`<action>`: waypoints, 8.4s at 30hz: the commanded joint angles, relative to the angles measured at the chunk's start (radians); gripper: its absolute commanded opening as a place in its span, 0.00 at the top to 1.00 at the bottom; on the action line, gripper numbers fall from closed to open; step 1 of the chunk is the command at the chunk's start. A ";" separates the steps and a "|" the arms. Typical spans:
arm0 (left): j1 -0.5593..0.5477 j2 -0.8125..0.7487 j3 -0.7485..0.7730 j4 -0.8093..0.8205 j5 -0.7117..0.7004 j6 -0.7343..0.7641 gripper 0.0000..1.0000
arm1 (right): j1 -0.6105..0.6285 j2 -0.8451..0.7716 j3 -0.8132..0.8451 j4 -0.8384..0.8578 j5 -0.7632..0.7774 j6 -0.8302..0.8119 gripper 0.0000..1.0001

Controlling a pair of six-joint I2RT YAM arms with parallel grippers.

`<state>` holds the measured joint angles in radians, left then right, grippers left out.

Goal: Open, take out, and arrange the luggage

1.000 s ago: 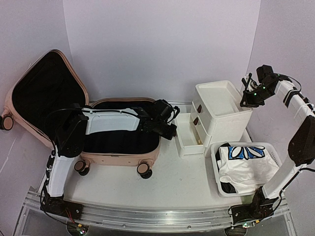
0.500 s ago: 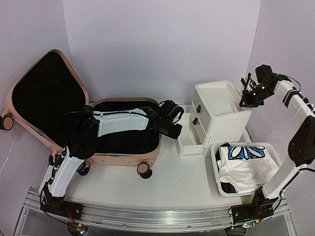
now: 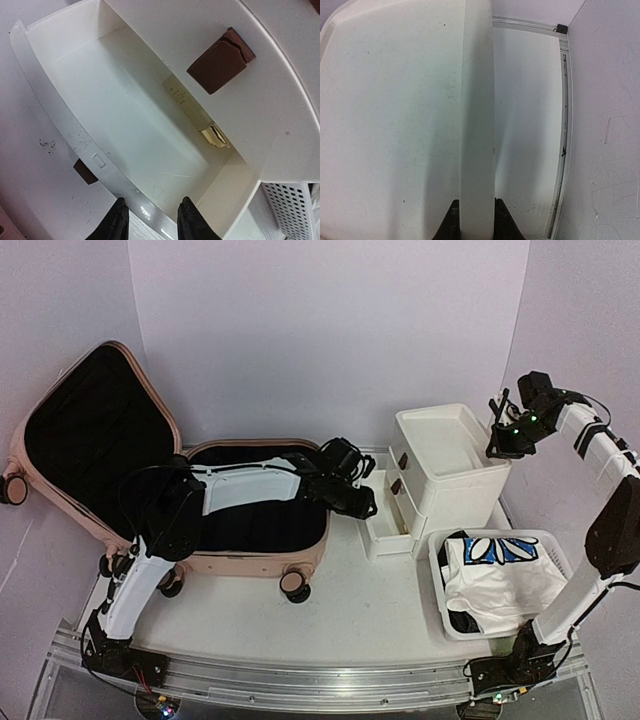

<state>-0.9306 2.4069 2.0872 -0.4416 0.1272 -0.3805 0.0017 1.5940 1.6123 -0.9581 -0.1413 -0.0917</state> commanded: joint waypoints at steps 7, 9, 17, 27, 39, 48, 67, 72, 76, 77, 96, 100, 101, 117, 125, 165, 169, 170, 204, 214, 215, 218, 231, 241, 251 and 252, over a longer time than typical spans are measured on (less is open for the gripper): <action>0.042 0.124 0.091 0.214 0.391 -0.148 0.60 | 0.056 -0.057 0.023 -0.007 -0.174 0.060 1.00; 0.049 0.141 0.101 0.228 0.426 -0.164 0.59 | 0.058 -0.058 0.023 -0.008 -0.174 0.060 1.00; 0.016 -0.063 -0.091 0.148 0.083 0.064 0.43 | 0.061 -0.060 0.015 -0.013 -0.163 0.057 1.00; 0.000 -0.241 -0.178 0.015 -0.018 0.208 0.36 | 0.061 -0.067 -0.011 -0.014 0.058 0.084 1.00; -0.017 -0.209 -0.146 -0.031 0.017 0.256 0.37 | 0.058 -0.103 -0.046 -0.014 0.150 0.111 1.00; 0.021 -0.149 -0.021 -0.027 0.351 0.210 0.31 | 0.057 -0.123 -0.037 -0.013 0.081 0.109 1.00; -0.088 -0.236 -0.123 -0.156 -0.280 0.359 1.00 | 0.058 -0.113 -0.042 -0.004 0.036 0.119 1.00; -0.156 -0.186 -0.103 -0.155 -0.469 0.280 1.00 | 0.057 -0.112 -0.041 -0.001 0.030 0.125 1.00; -0.181 -0.142 -0.070 -0.159 -0.572 0.211 1.00 | 0.057 -0.115 -0.041 0.000 0.026 0.127 1.00; -0.189 -0.127 -0.060 -0.162 -0.596 0.204 1.00 | 0.057 -0.116 -0.043 0.001 0.028 0.126 1.00; -0.204 0.046 0.084 -0.174 -0.554 0.174 0.98 | 0.057 -0.155 -0.074 0.008 -0.004 0.128 1.00; -0.204 0.052 0.110 -0.172 -0.511 0.193 0.99 | 0.057 -0.181 -0.079 0.015 -0.030 0.145 1.00; -0.205 0.046 0.113 -0.171 -0.503 0.198 0.98 | 0.057 -0.184 -0.080 0.018 -0.038 0.150 1.00; -0.186 -0.313 -0.041 -0.132 -0.250 0.329 0.39 | 0.031 -0.090 0.029 0.045 0.108 -0.017 1.00; -0.107 -0.539 -0.230 -0.076 -0.093 0.334 0.30 | 0.030 -0.109 0.123 -0.026 0.105 0.001 0.58; 0.029 -1.187 -0.685 -0.041 -0.483 0.761 0.01 | 0.802 0.327 0.182 -0.070 0.292 0.383 1.00; 0.030 -1.184 -0.711 -0.028 -0.496 0.777 0.01 | 0.801 0.397 0.182 -0.020 0.291 0.409 1.00; 0.030 -1.187 -0.717 -0.028 -0.498 0.779 0.01 | 0.801 0.409 0.171 0.008 0.292 0.420 1.00; 0.035 -1.193 -0.739 -0.003 -0.471 0.772 0.01 | 0.732 0.593 0.156 -0.011 0.876 0.501 1.00; 0.036 -1.190 -0.734 -0.008 -0.472 0.776 0.01 | 0.680 0.645 0.203 -0.051 0.917 0.469 1.00; 0.036 -1.191 -0.739 -0.008 -0.470 0.776 0.01 | 0.680 0.653 0.208 -0.057 0.920 0.462 1.00; 0.036 -1.188 -0.737 -0.008 -0.463 0.774 0.01 | 0.679 0.668 0.232 -0.079 0.891 0.442 1.00; 0.049 -1.152 -0.692 -0.006 -0.460 0.741 0.00 | 0.697 0.323 0.294 -0.082 0.397 0.254 0.59; 0.233 -1.149 -0.533 -0.025 -0.205 0.502 0.00 | 0.692 -0.025 0.306 -0.080 0.441 0.101 0.29; 0.361 -1.258 -0.357 0.001 -0.252 0.506 0.00 | 0.645 -0.380 0.134 -0.030 0.783 0.002 0.02; 0.361 -1.271 -0.352 0.001 -0.271 0.514 0.00 | 0.643 -0.410 0.125 -0.028 0.801 0.003 0.02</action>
<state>-0.5739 1.2125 1.6550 -0.4961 -0.1078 0.1219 0.6510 1.2854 1.7702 -1.0214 0.5053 -0.0532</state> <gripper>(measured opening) 0.996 0.982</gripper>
